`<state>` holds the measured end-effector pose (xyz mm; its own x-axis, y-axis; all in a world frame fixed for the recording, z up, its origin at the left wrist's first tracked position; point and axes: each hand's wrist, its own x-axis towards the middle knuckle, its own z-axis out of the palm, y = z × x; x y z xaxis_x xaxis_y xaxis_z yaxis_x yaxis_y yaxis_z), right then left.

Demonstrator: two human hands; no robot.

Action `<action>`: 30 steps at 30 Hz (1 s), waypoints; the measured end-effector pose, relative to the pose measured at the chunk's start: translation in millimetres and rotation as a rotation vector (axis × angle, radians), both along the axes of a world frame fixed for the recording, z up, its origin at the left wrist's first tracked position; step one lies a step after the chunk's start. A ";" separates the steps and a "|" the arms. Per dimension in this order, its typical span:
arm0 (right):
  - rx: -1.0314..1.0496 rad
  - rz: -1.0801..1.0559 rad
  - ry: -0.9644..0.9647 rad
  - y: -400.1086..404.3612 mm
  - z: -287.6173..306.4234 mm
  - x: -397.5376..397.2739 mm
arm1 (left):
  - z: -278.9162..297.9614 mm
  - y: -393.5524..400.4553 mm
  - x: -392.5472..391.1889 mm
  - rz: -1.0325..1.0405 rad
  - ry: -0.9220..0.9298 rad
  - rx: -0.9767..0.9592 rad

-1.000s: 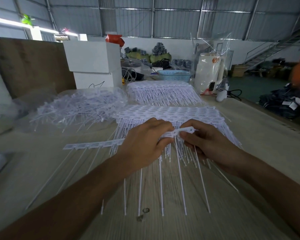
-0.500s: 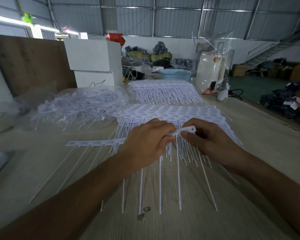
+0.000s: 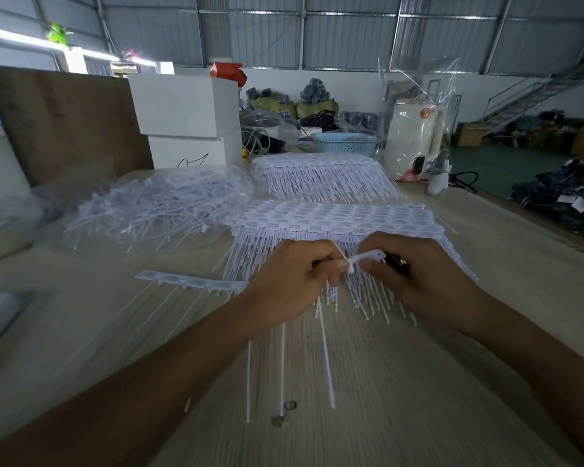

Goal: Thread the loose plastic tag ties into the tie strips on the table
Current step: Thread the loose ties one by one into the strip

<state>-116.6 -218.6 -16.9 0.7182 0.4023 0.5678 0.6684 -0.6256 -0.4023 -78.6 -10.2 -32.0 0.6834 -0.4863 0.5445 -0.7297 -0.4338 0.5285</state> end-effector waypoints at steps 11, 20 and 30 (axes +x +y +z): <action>0.072 -0.001 0.164 -3.8 -9.8 10.5 | -1.3 5.5 2.4 -0.031 -0.134 0.061; -0.030 -0.159 0.064 -19.9 -6.1 16.3 | 0.5 6.3 0.3 -0.024 -0.510 0.290; 0.014 0.037 0.293 -13.0 -8.2 8.1 | 0.0 7.9 0.9 0.156 -0.256 0.137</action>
<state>-108.5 -231.6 -25.0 0.8371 0.4250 0.3444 0.5451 -0.5958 -0.5898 -77.7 -2.2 -31.9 0.6049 -0.4677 0.6445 -0.7507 -0.6050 0.2655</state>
